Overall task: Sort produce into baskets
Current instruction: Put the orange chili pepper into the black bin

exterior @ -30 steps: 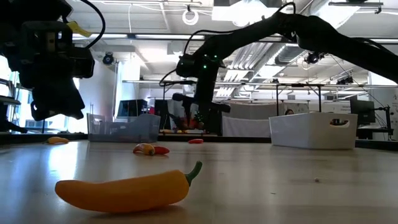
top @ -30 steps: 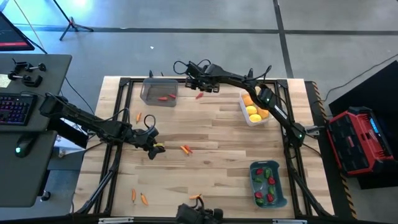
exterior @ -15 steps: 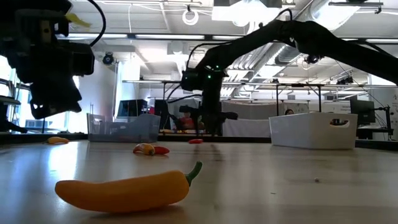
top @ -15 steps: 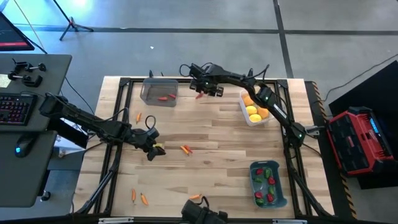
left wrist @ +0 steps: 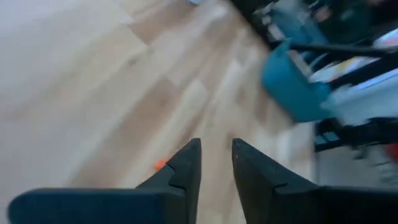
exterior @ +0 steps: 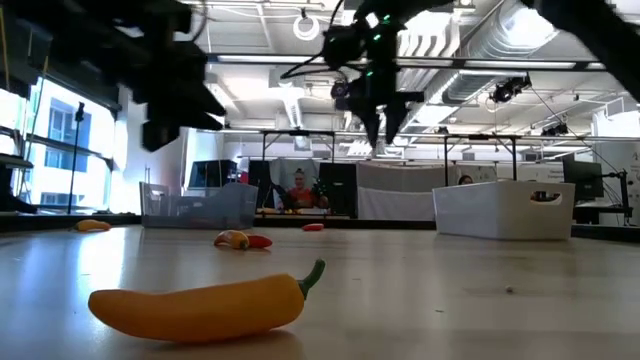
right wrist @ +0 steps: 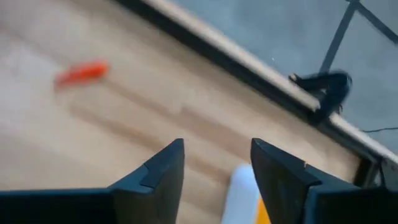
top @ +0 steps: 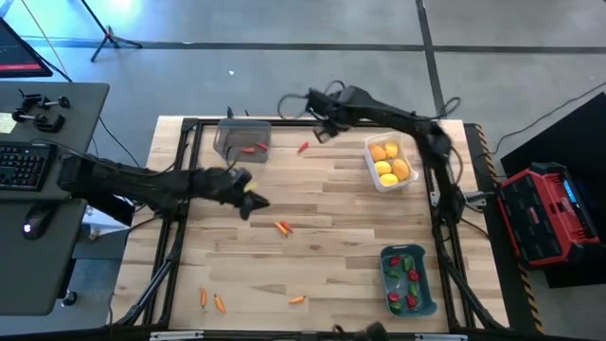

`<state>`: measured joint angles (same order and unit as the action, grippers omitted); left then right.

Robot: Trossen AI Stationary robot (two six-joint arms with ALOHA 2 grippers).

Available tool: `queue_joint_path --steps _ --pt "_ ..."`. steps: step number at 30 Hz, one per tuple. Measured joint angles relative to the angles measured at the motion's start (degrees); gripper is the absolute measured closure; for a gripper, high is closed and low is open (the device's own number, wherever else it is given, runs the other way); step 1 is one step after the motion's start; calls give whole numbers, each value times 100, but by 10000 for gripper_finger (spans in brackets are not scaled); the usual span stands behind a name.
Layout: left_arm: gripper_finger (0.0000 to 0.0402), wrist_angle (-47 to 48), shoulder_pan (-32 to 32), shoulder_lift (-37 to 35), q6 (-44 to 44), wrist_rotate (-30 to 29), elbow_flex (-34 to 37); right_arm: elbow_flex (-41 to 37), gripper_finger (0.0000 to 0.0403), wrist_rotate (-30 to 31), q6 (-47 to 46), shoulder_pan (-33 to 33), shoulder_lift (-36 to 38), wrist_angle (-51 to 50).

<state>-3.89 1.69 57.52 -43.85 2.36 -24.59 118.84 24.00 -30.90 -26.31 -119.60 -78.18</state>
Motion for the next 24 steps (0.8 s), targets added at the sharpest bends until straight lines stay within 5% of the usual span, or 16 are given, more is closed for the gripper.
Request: queue_joint_path --steps 5,12,18,24 --pt "388 948 668 1287 933 131 -1488 -2236 287 1 -213 121 1596 809" --pt "400 1415 1049 3195 1080 -1003 -3154 -4706 384 -950 -478 213 3787 3335" --pt "401 1410 1472 4329 879 -1796 -4149 -5658 396 -1287 -416 397 4870 4268" --pt "401 1616 1996 5092 991 -1751 -4576 -6101 399 -1355 -812 680 5113 4355"
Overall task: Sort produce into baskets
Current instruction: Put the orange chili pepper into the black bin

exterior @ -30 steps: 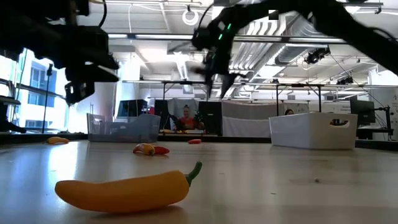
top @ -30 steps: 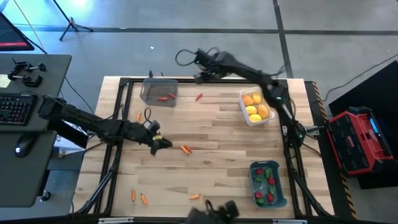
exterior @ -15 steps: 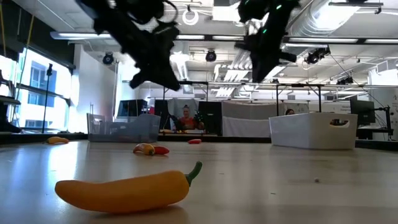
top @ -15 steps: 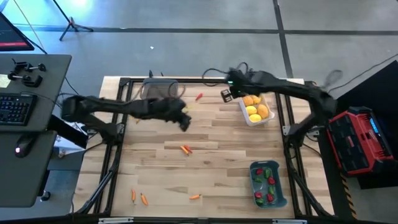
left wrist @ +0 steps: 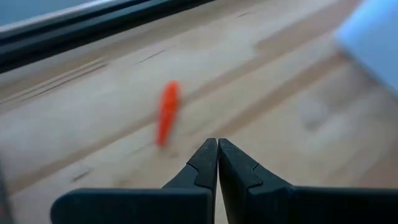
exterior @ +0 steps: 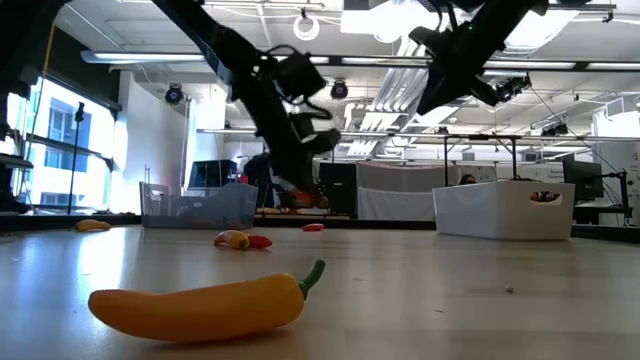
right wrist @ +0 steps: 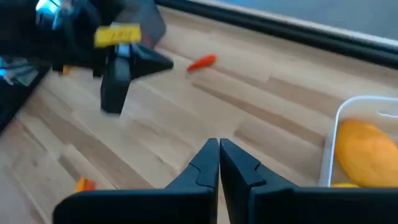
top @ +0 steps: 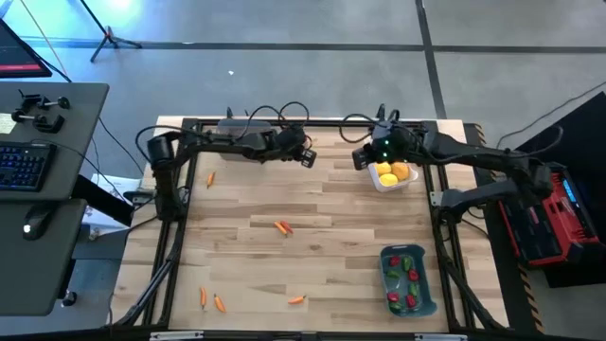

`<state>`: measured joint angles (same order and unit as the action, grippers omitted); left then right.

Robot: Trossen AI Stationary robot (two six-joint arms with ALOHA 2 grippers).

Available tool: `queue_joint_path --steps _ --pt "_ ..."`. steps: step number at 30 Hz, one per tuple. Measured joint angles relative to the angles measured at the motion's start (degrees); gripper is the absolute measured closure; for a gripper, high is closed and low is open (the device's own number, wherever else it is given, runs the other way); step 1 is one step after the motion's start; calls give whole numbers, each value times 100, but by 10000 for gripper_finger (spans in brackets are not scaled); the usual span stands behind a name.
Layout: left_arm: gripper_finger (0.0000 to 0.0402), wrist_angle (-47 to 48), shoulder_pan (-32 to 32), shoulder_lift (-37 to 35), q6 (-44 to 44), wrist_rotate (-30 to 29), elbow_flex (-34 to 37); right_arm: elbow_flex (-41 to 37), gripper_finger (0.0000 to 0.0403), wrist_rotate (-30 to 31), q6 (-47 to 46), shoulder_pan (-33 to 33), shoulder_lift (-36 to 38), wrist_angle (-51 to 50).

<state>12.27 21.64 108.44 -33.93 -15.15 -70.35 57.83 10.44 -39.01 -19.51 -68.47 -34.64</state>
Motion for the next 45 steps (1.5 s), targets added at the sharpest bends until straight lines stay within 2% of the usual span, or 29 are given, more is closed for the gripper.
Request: queue_joint_path --steps 5,10,12,22,31,35,39,45 --pt "401 -90 430 279 110 -10 17 -267 402 17 -677 344 -18 361" --pt "401 -271 715 528 956 853 17 -289 402 174 -1073 635 -54 729" --pt "401 -269 797 582 1022 1169 11 -289 402 294 -1234 684 -52 923" --pt "401 -311 921 577 1494 1311 4 -289 403 446 -1647 847 -54 1505" --pt "401 -304 921 251 1628 1362 2 -289 403 610 -1649 907 -54 1568" --pt "401 -417 929 226 2221 1601 -35 -287 403 607 -1625 907 -54 1568" --pt "401 -274 987 319 2813 1859 -390 -287 403 603 -1618 907 -54 1566" --pt "401 1070 1186 851 3132 2038 -1436 -287 403 555 -1645 907 -56 1568"
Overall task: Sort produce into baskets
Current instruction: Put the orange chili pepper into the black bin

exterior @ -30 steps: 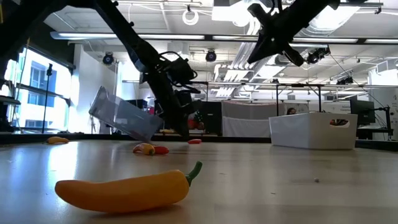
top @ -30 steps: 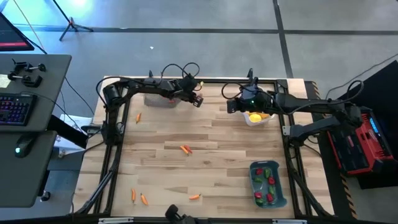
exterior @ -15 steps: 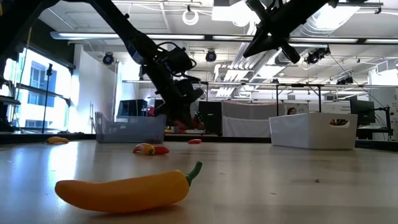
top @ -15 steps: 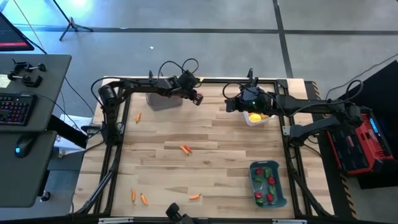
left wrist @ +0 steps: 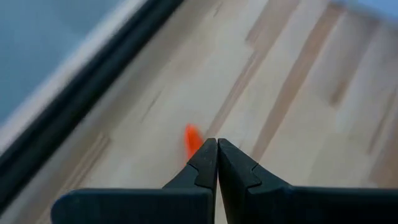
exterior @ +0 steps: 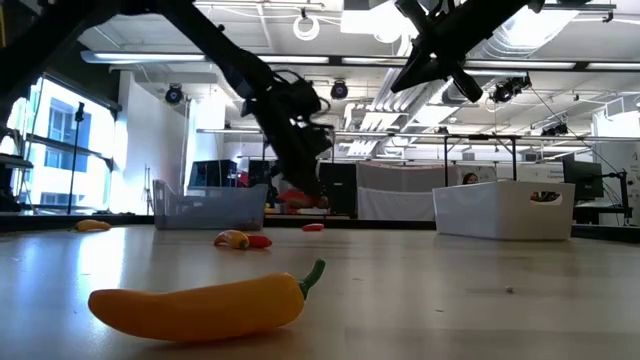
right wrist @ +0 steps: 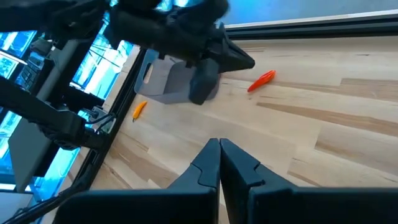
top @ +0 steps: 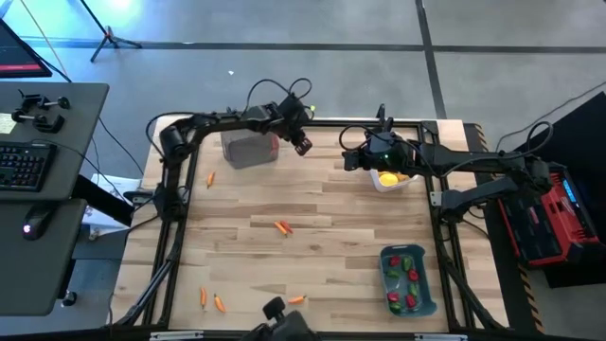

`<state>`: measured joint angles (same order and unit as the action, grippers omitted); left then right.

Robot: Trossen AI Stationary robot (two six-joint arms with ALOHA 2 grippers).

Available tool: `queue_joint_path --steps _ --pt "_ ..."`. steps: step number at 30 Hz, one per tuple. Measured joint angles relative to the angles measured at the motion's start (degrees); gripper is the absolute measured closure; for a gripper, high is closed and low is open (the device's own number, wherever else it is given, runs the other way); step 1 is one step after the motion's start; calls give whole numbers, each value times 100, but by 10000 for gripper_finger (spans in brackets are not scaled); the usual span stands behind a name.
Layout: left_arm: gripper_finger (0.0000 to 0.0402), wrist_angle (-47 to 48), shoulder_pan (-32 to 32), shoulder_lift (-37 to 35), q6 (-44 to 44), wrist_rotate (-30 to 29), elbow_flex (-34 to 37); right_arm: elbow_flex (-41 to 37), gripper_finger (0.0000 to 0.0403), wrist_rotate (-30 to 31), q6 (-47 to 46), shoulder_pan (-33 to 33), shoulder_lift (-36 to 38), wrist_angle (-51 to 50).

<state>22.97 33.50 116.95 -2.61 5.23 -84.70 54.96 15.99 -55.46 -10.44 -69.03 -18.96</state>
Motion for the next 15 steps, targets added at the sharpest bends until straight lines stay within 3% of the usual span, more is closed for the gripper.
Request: queue_joint_path --steps 5,15 --pt "401 1101 170 662 139 361 -806 0 403 -7 -18 0 0 14" --pt "401 1067 213 922 189 482 -1056 0 403 -11 -129 10 0 42"
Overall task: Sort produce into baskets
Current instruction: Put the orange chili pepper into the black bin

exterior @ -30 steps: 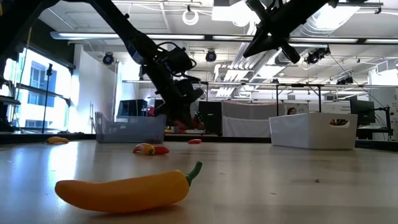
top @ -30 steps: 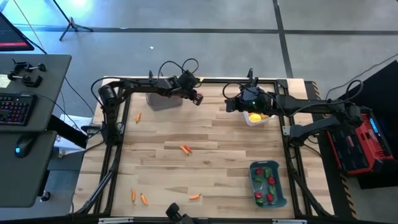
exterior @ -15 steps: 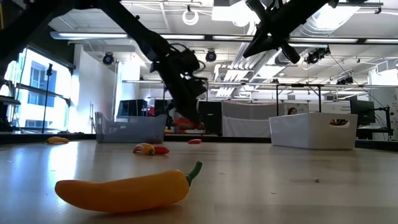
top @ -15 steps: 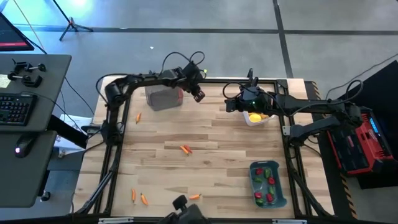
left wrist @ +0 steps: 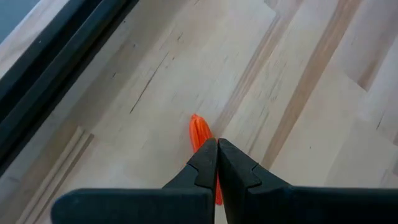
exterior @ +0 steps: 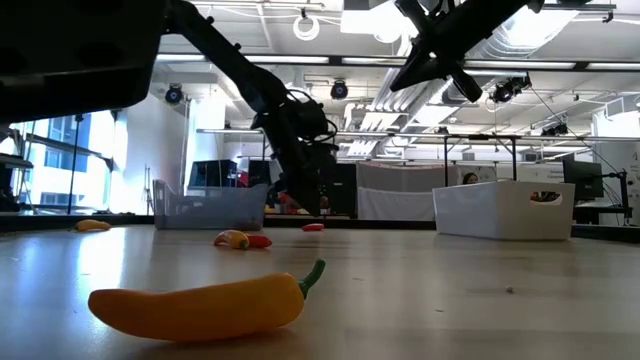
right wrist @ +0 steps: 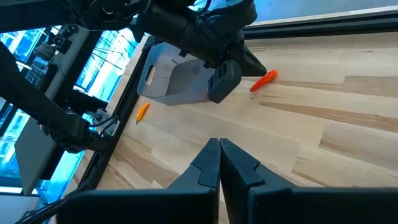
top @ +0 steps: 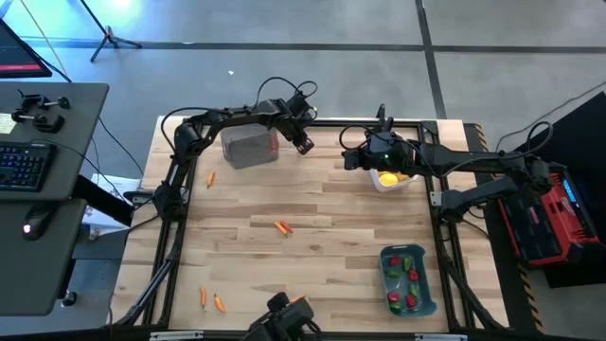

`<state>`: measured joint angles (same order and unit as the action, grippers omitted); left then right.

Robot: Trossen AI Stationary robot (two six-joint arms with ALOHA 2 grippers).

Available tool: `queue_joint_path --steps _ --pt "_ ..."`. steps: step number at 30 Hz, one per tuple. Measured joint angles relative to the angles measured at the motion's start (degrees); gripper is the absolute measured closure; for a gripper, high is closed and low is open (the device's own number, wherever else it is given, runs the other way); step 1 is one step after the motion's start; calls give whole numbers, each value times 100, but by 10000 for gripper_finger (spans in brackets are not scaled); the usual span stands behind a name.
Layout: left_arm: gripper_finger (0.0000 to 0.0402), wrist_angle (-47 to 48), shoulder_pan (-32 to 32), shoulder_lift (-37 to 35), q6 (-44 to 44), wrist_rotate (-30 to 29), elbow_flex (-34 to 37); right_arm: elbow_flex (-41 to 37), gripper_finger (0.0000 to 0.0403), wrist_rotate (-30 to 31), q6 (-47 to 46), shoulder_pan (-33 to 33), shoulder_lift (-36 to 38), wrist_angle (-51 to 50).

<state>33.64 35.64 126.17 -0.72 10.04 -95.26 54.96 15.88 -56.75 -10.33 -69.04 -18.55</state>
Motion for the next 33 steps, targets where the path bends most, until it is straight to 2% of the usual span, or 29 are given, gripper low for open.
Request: queue_joint_path --steps 7,14,19,25,30,33 --pt "401 55 -2 19 238 6 0 0 403 16 0 135 0 0" --pt "401 321 48 225 587 302 -4 2 403 21 -86 284 -2 0" --pt "401 330 85 227 458 327 -4 4 403 45 -18 344 -2 2" --pt "401 970 61 216 438 463 -13 4 403 46 36 357 -2 -1" --pt "401 1122 -67 214 241 594 -13 4 403 46 166 357 -2 0" --pt "402 1181 -197 211 127 362 -13 4 403 46 174 361 -2 -2"
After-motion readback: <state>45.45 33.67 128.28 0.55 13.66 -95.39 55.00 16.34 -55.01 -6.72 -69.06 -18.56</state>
